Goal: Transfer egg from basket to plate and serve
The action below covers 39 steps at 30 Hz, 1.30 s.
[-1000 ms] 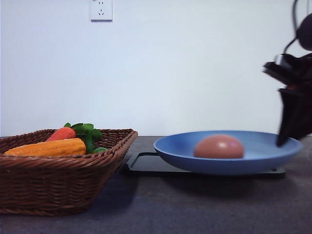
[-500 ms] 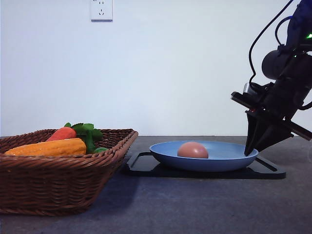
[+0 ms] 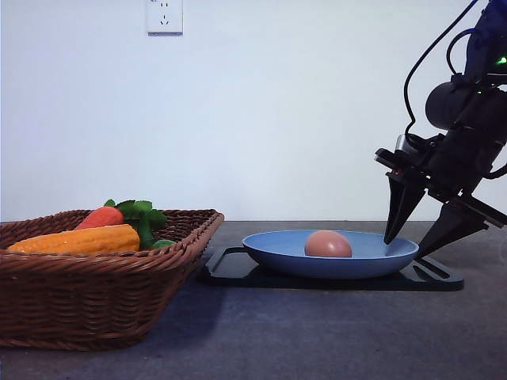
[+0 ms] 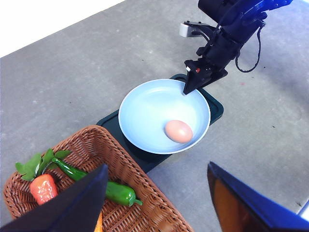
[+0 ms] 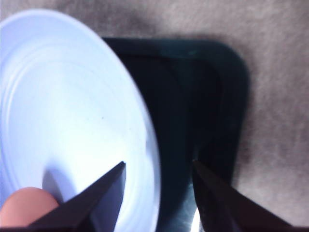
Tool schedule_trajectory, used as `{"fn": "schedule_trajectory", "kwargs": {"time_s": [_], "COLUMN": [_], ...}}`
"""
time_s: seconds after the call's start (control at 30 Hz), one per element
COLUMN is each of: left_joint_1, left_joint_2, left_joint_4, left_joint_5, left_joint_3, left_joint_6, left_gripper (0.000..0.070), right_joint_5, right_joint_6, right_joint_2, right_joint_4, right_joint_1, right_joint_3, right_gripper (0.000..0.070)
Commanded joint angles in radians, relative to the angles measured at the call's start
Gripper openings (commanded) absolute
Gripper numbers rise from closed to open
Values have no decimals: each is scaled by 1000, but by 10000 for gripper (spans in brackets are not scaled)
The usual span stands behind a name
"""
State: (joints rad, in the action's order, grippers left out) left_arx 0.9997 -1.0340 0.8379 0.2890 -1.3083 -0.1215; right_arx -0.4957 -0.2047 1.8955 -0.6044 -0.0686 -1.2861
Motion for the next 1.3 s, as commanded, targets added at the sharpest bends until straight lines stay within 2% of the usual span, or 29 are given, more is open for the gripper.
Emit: {"fn": "schedule_trajectory", "kwargs": {"time_s": [0.0, 0.1, 0.2, 0.23, 0.4, 0.57, 0.67, 0.8, 0.87, 1.07, 1.17, 1.27], "left_joint_1": [7, -10, -42, -56, -161, -315, -399, -486, -502, -502, -496, -490], "left_joint_2": [-14, -31, -63, -77, -161, -217, -206, -150, -108, 71, 176, 288], "left_joint_4": [-6, -5, 0, 0, 19, 33, -6, -101, -158, -365, -463, -537], "left_joint_5": [5, 8, 8, 8, 8, -2, -65, -156, -165, -235, -244, -244], "left_joint_3": [-17, -17, -17, -17, -16, 13, 70, 173, 237, 466, 580, 680], "left_joint_6": [10, 42, 109, 124, 168, 177, 170, 150, 136, 124, 78, 45], "left_gripper": [387, 243, 21, 9, 0, 0, 0, 0, 0, 0, 0, 0], "right_joint_5": [-3, -4, 0, 0, 48, 209, 323, 411, 436, 473, 487, 542], "right_joint_6": [23, 37, 59, 69, 87, 89, 89, 89, 89, 89, 89, 89], "right_joint_2": [-12, -54, -120, -144, -277, -422, -521, -654, -721, -941, -1041, -1126], "right_joint_4": [2, -28, -71, -88, -184, -249, -223, -110, -45, 228, 347, 422], "right_joint_1": [14, 40, 55, 57, 46, -31, -90, -182, -229, -356, -416, -468], "right_joint_3": [-30, -43, -43, -43, -41, -13, 38, 153, 227, 498, 629, 744], "right_gripper": [286, 228, 49, 17, 0, 0, 0, 0, 0, 0, 0, 0]}}
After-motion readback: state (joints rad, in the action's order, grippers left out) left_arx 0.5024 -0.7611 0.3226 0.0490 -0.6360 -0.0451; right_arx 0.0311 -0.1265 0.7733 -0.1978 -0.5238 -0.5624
